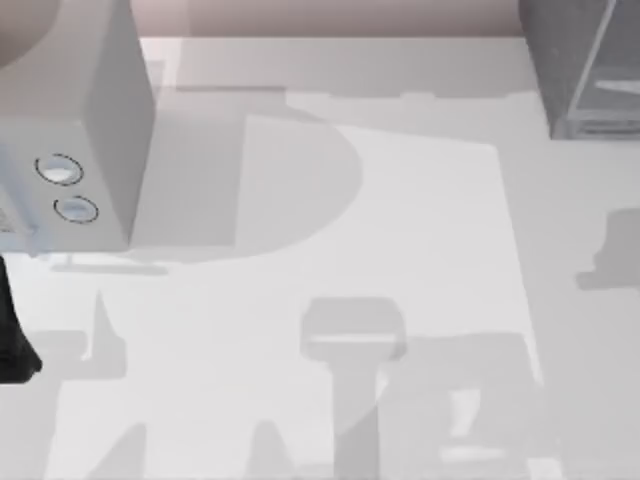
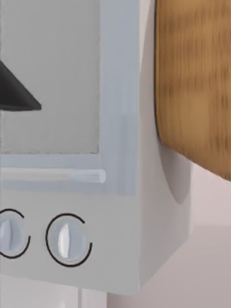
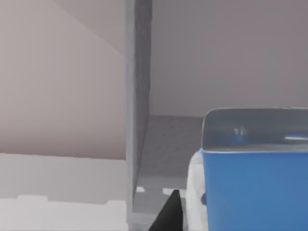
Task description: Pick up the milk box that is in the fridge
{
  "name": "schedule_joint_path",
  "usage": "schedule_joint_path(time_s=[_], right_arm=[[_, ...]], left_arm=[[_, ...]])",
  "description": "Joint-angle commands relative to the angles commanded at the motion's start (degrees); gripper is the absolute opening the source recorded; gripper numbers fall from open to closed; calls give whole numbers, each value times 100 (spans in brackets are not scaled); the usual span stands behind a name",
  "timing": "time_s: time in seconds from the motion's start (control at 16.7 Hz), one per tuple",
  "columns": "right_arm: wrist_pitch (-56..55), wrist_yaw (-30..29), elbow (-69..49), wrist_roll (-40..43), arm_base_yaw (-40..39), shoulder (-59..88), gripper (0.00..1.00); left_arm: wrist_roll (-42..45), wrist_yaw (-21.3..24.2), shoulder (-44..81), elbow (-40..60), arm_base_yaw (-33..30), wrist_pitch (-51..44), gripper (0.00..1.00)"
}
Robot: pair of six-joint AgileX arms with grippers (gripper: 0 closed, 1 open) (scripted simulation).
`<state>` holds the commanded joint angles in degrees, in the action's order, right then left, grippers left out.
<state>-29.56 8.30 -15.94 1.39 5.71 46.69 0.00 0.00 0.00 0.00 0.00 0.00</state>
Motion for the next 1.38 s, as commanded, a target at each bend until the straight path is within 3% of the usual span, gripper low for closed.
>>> schedule_joint_path(time_s=[0.3,0.6,1.08,1.38], right_arm=[[1866,-503,1083,-30,-338,-2987,0],[2858,-802,1555,-115,-540,-4493,0],[2899,-812,1550,-169,-559,-4590,0],[1858,-638,891,-494,-639,-3402,0]], left_arm=[[0,0,0,0,0,0,100],[0,0,0,0,0,0,100],[0,0,0,0,0,0,100],[0,0,0,0,0,0,100]])
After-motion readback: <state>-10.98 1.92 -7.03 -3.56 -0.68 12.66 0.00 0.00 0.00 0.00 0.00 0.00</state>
